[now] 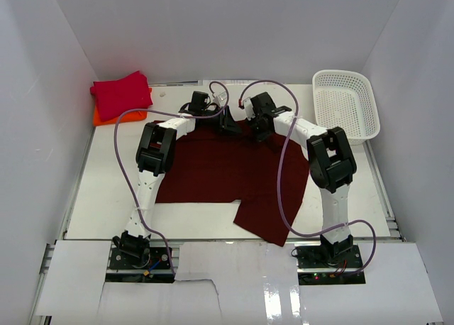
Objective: Fold and stack the t-shirts
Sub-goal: Fold the flattened tshirt in 1/3 of the way
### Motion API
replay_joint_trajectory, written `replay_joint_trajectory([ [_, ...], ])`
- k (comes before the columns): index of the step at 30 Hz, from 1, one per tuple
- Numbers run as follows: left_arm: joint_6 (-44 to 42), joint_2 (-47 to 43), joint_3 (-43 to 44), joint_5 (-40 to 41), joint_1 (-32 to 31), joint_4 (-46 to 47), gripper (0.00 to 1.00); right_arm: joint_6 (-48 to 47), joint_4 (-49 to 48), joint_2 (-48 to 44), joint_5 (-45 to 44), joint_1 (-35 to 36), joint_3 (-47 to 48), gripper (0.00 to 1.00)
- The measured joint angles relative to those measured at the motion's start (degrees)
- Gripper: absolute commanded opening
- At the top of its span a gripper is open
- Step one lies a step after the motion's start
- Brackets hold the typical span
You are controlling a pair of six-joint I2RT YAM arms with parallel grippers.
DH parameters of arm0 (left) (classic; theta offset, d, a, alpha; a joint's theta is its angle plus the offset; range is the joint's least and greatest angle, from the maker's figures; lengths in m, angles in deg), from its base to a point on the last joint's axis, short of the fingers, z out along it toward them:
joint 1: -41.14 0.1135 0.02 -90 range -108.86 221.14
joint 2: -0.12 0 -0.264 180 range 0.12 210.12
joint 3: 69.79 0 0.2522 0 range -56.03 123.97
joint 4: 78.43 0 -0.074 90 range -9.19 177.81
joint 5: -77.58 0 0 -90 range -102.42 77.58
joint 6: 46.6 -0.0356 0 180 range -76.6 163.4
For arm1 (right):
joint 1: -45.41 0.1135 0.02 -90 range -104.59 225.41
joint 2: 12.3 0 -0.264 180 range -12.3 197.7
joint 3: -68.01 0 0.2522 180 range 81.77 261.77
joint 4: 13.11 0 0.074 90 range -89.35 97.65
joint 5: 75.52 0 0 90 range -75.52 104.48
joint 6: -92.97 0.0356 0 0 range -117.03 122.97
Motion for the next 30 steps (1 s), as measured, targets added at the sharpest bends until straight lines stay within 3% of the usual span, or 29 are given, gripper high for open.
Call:
replay_joint_trajectory([
  [12, 0.00, 0.00, 0.00, -0.11, 0.00, -0.15, 0.50, 6.62, 9.81, -0.02, 8.85, 1.51, 4.57, 0.08],
  [24, 0.00, 0.00, 0.07, -0.13, 0.00, -0.48, 0.50, 12.46, 20.61, 8.11, 19.63, 1.49, 18.25, 0.09],
  [30, -0.02, 0.00, 0.09, -0.15, 0.00, -0.57, 0.50, 13.75, 24.24, 10.69, 22.64, 1.44, 19.30, 0.16],
])
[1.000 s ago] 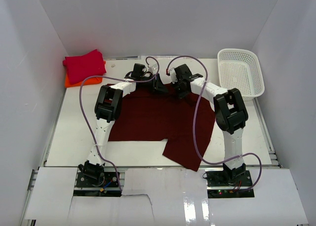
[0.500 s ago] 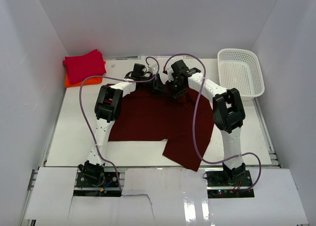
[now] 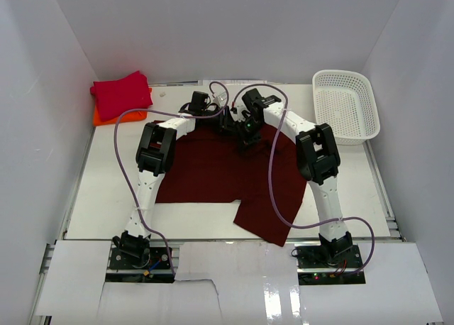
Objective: Fold and stack the t-shirts
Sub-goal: Fold the flattened tshirt in 1/3 of the way
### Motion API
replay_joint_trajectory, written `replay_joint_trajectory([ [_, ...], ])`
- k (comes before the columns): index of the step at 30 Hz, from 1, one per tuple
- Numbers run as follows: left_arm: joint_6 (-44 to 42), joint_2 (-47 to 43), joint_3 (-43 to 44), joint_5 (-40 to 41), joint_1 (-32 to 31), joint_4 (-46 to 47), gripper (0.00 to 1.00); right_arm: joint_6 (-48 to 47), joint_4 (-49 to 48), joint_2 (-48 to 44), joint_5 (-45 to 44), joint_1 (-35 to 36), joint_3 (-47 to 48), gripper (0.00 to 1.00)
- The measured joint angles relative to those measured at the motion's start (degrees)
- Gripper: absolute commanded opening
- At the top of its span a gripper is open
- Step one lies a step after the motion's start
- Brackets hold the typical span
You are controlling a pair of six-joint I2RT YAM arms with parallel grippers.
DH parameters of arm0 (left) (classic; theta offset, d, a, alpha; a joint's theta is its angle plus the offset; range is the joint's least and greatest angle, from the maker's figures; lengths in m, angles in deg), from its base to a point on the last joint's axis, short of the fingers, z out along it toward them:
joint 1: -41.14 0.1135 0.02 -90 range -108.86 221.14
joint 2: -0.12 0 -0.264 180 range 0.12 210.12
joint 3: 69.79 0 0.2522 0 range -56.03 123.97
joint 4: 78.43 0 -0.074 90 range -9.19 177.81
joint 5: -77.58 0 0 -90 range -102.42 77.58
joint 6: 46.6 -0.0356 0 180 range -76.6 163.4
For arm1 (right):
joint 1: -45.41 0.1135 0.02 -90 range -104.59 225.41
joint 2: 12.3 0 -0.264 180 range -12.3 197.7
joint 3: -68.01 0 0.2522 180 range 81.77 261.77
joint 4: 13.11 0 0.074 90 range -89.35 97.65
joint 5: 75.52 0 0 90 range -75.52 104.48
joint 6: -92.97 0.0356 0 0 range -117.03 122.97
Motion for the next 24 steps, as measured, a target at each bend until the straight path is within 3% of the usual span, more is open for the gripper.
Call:
replay_joint_trajectory([
  [7, 0.00, 0.00, 0.00, -0.02, 0.00, 0.00, 0.50, 1.25, 0.98, -0.35, 1.09, -0.39, -0.76, 0.65],
  [8, 0.00, 0.00, 0.00, -0.02, 0.00, 0.00, 0.50, 1.31, 0.92, -1.05, 1.03, -0.44, -1.70, 0.68],
  [19, -0.11, 0.00, 0.00, -0.11, 0.00, -0.02, 0.50, 2.93, -1.79, -18.25, -4.28, -1.55, -13.46, 0.68],
  [24, -0.15, 0.00, 0.00, -0.15, 0.00, -0.07, 0.50, 5.79, -8.83, -30.47, -6.62, -4.22, -30.27, 0.65],
])
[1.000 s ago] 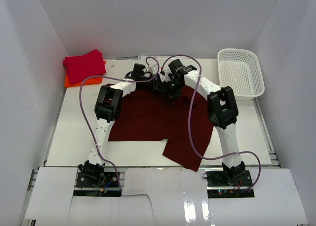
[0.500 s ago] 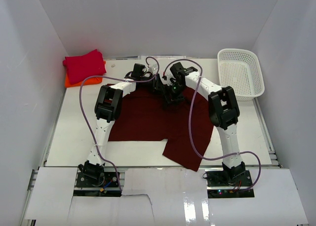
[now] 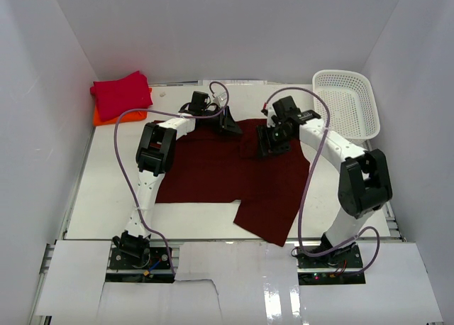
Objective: Fold and stack the t-shirts
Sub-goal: Fold the flattened tshirt in 1/3 of the way
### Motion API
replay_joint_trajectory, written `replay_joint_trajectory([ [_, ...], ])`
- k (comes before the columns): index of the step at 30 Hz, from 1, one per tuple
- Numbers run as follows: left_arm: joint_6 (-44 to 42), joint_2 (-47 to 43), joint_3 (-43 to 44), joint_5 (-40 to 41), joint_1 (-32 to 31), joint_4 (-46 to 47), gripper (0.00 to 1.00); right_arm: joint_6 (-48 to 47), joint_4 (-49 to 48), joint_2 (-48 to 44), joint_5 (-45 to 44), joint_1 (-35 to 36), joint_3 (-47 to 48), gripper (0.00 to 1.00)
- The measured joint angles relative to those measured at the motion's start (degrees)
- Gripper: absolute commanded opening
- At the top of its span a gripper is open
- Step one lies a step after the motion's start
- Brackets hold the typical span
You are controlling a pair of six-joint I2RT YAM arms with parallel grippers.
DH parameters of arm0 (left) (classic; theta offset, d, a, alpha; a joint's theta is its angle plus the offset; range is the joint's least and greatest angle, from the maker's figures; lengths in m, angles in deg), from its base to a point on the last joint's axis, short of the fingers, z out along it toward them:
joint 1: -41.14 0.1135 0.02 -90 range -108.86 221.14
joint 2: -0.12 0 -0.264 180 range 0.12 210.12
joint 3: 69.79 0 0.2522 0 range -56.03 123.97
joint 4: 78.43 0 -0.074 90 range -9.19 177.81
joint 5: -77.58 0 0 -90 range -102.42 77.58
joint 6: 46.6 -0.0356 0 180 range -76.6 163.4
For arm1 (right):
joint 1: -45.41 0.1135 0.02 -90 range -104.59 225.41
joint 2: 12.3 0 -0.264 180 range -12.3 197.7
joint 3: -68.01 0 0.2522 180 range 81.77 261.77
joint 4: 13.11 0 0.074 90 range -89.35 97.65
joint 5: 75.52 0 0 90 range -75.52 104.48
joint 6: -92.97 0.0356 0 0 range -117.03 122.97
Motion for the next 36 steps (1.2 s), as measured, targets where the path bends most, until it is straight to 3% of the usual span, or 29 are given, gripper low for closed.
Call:
replay_joint_trajectory([
  [6, 0.00, 0.00, 0.00, 0.00, 0.00, -0.02, 0.50, 4.28, -8.68, -8.17, -0.42, -6.21, -17.33, 0.63],
  [12, 0.00, 0.00, 0.00, 0.00, 0.00, -0.02, 0.50, 7.74, -18.10, -11.82, 0.81, -11.50, -24.65, 0.63],
  [25, 0.00, 0.00, 0.00, 0.00, 0.00, -0.02, 0.51, 22.84, -53.05, -14.84, 19.12, -27.12, -45.88, 0.63],
  [36, -0.02, 0.00, 0.00, -0.02, 0.00, 0.00, 0.50, 32.76, -76.43, -5.81, 27.06, -28.41, -47.78, 0.63],
])
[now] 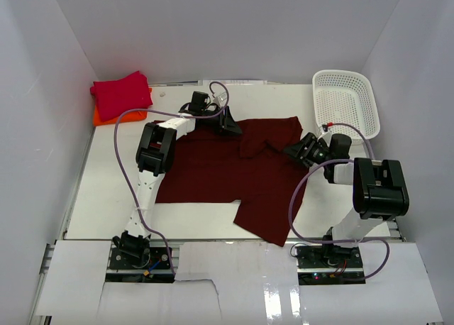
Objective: Fold and stack the t-shirts
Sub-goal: Fold the flattened tshirt in 1/3 of the way
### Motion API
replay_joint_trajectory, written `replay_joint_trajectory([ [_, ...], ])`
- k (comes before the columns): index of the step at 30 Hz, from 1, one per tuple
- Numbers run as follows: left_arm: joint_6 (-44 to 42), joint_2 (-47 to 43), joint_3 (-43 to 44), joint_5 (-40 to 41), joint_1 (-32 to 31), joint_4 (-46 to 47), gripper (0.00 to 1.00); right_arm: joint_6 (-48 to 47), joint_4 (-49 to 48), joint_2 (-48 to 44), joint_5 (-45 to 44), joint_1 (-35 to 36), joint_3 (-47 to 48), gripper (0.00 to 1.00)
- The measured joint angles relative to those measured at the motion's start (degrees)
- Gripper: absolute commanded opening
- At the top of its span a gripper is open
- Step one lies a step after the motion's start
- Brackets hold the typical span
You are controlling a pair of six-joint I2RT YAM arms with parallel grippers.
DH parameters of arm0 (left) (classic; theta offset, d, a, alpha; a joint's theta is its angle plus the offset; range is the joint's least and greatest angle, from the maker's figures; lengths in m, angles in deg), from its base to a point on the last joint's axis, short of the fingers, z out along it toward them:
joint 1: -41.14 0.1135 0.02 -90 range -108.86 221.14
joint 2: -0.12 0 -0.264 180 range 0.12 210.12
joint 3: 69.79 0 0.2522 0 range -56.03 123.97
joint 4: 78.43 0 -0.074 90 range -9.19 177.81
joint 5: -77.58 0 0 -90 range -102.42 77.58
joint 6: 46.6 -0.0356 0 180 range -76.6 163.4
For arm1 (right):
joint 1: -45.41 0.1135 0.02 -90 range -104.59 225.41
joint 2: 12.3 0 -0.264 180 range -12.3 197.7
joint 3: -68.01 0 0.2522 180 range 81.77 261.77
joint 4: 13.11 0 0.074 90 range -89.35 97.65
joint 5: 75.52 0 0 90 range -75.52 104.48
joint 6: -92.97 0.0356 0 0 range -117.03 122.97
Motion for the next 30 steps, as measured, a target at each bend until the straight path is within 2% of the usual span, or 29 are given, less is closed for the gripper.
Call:
replay_joint_trajectory([
  [7, 0.00, 0.00, 0.00, 0.00, 0.00, -0.02, 0.50, 2.58, -6.08, 6.69, 1.79, -0.04, 0.52, 0.60],
  [23, -0.22, 0.00, 0.00, 0.00, 0.00, -0.02, 0.51, 2.82, -11.54, 12.81, 2.99, -0.04, 4.50, 0.57],
  [30, -0.31, 0.00, -0.02, 0.00, 0.00, -0.04, 0.50, 2.82, -12.94, 15.80, 3.69, 0.13, 7.32, 0.51],
])
